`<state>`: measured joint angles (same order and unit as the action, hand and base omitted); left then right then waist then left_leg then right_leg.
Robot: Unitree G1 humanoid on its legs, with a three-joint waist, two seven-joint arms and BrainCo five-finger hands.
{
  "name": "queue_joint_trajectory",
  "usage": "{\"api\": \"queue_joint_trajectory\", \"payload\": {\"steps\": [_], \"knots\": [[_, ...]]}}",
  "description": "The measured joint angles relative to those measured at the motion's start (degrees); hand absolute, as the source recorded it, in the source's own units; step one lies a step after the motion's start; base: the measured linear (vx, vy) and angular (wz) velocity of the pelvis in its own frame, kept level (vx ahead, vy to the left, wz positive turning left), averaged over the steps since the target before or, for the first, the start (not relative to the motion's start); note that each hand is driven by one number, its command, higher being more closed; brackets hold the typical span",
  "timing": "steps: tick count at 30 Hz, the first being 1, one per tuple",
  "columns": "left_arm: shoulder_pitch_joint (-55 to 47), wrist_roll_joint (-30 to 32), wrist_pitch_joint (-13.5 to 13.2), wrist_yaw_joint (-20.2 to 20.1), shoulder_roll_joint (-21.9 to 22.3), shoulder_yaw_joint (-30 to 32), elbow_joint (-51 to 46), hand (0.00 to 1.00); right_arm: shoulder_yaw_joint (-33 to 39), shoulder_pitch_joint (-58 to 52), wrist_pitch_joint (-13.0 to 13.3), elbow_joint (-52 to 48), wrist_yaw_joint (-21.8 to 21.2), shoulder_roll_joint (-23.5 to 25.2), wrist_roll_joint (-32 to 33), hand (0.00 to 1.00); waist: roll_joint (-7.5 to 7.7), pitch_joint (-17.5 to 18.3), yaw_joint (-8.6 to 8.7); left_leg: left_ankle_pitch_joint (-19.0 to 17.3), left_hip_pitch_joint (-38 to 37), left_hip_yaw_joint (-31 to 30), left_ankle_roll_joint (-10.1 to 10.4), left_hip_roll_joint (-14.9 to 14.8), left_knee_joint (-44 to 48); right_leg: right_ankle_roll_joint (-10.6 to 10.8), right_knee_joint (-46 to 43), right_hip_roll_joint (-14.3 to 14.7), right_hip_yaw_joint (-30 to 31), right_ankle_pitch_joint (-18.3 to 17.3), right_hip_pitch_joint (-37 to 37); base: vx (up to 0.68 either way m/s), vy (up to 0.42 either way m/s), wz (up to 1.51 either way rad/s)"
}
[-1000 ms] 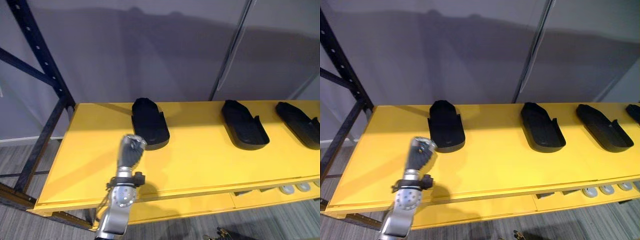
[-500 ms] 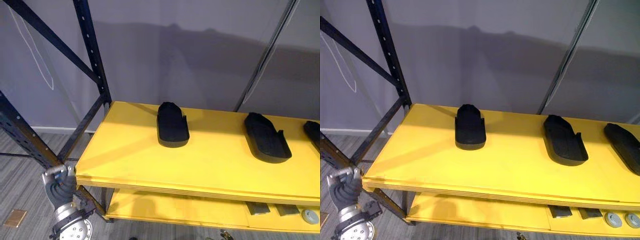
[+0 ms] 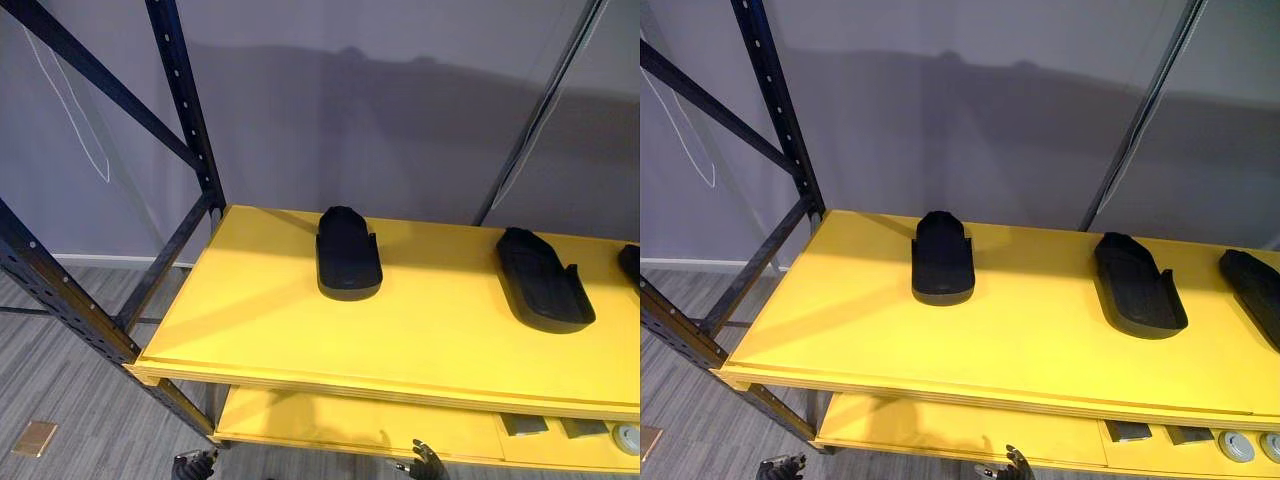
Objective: Walk over and take plastic housings, then place them on the shelf
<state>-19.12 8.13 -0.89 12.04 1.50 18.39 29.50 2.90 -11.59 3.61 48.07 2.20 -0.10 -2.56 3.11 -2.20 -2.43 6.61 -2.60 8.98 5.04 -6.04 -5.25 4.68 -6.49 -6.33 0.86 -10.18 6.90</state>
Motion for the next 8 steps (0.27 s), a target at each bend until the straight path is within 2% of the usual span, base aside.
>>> {"api": "queue_joint_trajectory", "payload": {"steps": [8], "knots": [[2.84, -0.76, -1.14, -2.99, -0.56, -3.16, 5.79, 0.0, 1.72, 0.69, -0.01, 1.39, 0.11, -0.08, 0.07, 0.0, -0.5, -0.36, 0.17, -0.92, -0.27, 0.58, 0.27, 0.13, 0.02, -0.05, 0.67, -0.14, 0.43, -0.3, 0.27, 0.01, 0.005, -0.03]]}}
